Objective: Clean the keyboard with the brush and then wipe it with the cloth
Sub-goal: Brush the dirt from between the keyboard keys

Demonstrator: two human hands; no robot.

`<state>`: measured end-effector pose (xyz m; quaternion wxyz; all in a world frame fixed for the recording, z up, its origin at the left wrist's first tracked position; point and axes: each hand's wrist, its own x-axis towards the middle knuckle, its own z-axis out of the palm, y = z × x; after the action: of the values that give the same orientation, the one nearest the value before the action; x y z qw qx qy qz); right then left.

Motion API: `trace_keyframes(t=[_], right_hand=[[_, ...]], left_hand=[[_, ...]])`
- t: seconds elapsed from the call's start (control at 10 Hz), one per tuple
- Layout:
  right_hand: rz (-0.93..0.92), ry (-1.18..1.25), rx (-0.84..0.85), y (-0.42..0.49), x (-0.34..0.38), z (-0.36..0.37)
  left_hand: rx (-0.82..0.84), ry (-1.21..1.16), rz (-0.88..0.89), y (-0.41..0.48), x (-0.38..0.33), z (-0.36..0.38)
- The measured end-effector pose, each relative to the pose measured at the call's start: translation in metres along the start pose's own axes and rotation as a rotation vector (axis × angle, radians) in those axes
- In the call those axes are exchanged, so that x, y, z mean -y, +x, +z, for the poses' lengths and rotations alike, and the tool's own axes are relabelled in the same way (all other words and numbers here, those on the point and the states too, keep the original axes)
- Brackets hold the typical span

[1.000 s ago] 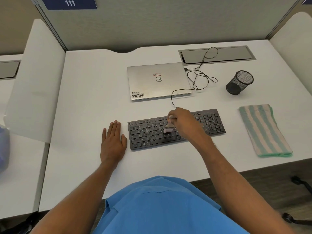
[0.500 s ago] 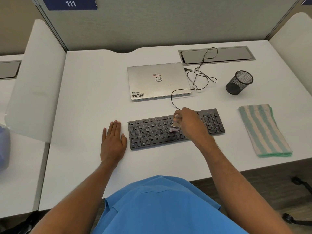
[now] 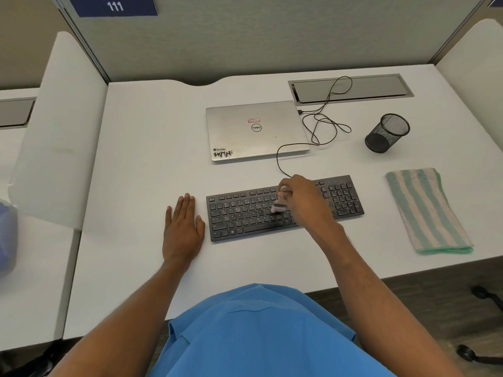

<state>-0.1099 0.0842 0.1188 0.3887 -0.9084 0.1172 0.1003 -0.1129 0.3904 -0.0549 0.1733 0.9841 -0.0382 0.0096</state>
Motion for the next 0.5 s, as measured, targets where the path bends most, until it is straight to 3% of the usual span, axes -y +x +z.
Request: trace_keyframes(t=[0.2, 0.4, 0.5], right_hand=[[-0.102, -0.108, 0.032, -0.004, 0.003, 0.001], [-0.046, -0.206, -0.084, 0.005, -0.006, -0.017], [-0.095, -0.167, -0.059, 0.007, 0.007, -0.018]], left_hand=[[-0.004, -0.001, 0.004, -0.001, 0.000, 0.000], [-0.008, -0.002, 0.005, -0.001, -0.001, -0.001], [-0.011, -0.002, 0.004, -0.001, 0.000, -0.001]])
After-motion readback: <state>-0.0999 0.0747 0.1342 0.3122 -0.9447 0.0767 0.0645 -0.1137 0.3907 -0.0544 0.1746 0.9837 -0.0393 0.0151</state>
